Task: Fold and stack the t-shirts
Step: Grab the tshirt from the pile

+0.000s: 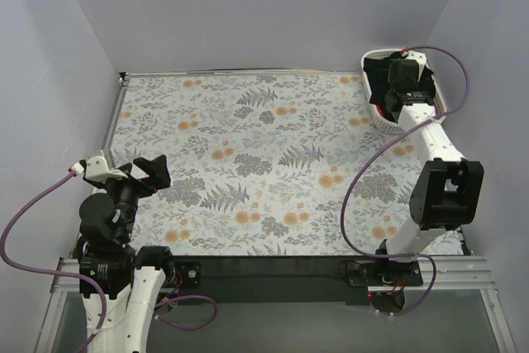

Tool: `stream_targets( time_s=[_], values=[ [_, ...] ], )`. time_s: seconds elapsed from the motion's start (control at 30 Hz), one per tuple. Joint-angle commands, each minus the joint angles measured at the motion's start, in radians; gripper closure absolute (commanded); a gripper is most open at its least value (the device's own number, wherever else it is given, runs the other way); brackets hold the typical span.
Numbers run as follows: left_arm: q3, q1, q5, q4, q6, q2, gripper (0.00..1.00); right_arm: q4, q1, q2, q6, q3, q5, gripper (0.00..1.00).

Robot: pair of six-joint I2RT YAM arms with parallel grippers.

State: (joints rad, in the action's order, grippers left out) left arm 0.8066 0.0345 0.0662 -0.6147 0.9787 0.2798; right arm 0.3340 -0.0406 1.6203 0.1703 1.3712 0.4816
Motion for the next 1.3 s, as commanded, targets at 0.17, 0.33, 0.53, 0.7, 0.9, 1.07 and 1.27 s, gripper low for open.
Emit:
stream_targets(
  time_s=[0.17,0.33,0.53,0.7,0.9,1.07,1.27],
  values=[
    [0.04,0.024,-0.028,-0.008,-0.005,0.068,0.03,-0.041,0.148,0.238,0.095,0.238,-0.121,0.08],
    [0.074,0.024,0.021,-0.02,0.058,0.14,0.03,-0.043,0.196,0.361,0.11,0.305,-0.184,0.14],
    [0.092,0.024,0.004,-0.026,0.083,0.205,0.03,-0.062,0.202,0.45,0.094,0.351,-0.253,0.38],
    [0.097,0.024,-0.029,-0.007,0.112,0.222,0.03,-0.064,0.202,0.422,0.055,0.341,-0.27,0.76],
    [0.114,0.024,-0.048,-0.005,0.092,0.234,0.04,-0.064,0.157,0.242,-0.032,0.278,-0.184,0.99],
    [0.121,0.028,-0.065,-0.002,0.095,0.213,0.03,-0.067,0.076,0.092,-0.103,0.276,-0.105,0.99],
    [0.134,0.064,-0.055,-0.02,0.061,0.147,0.04,-0.069,-0.103,0.003,-0.291,0.354,-0.012,0.99]
  ],
)
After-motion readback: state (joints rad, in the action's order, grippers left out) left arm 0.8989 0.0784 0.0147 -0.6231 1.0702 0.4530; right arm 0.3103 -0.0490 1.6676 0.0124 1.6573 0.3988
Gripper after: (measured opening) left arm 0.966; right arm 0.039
